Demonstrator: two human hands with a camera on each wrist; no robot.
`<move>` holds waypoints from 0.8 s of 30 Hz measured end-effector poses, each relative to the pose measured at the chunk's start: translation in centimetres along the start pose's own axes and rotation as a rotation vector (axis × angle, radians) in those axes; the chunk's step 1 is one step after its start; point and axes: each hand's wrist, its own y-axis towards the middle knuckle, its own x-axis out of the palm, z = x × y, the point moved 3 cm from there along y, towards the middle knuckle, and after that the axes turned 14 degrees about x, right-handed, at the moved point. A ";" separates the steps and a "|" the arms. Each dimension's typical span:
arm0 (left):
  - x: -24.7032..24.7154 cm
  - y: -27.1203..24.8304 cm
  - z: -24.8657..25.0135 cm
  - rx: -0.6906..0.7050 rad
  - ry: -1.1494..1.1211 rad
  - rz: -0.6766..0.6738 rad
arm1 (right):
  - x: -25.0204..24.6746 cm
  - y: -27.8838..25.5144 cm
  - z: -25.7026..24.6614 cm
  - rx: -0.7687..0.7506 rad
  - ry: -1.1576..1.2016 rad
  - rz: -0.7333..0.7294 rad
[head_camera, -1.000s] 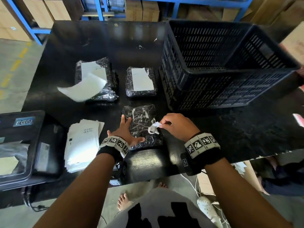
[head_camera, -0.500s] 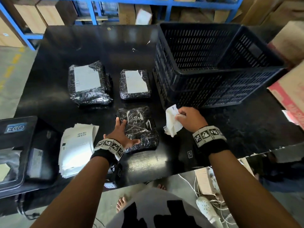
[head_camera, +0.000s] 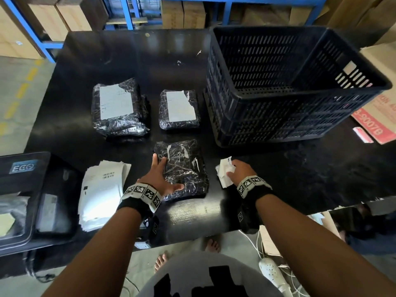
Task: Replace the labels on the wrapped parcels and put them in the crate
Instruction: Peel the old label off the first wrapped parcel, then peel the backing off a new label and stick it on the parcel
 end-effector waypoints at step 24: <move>-0.1 -0.4 0.4 0.021 0.001 0.025 | 0.0 -0.3 -0.2 0.127 -0.037 0.218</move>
